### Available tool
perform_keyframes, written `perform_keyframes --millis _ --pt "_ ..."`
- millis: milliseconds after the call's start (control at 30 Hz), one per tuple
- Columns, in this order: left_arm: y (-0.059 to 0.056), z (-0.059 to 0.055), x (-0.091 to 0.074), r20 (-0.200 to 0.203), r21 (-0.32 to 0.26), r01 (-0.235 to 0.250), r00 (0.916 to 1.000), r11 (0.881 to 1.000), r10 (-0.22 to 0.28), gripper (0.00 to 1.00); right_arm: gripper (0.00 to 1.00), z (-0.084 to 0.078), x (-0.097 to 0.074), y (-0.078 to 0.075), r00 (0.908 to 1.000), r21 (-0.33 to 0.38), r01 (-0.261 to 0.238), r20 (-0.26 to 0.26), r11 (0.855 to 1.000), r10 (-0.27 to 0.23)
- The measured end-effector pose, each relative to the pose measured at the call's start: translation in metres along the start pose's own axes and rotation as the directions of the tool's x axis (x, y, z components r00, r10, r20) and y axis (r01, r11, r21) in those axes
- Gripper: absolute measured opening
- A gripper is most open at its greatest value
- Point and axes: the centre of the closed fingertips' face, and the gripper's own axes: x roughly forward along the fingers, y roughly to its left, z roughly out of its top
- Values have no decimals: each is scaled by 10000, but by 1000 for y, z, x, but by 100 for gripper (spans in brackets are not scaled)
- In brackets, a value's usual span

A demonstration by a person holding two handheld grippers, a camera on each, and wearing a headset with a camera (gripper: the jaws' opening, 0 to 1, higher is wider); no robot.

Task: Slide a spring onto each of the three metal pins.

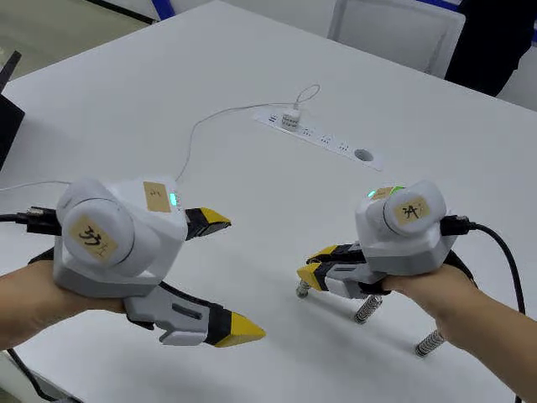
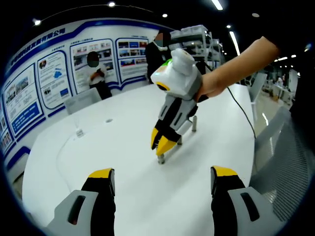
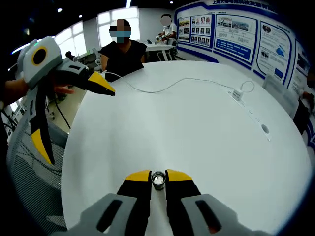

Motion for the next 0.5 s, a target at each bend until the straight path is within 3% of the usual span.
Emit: perform_keyframes --millis 167,500 --pt "3 -1 -1 -37 24 -58 10000 10000 58 81 11 -6 6 -2 9999 312 77 -90 9995 -74" --pt "6 -3 -3 -136 58 -143 9998 9999 144 81 12 -9 11 3 9997 205 57 -238 9998 -52"
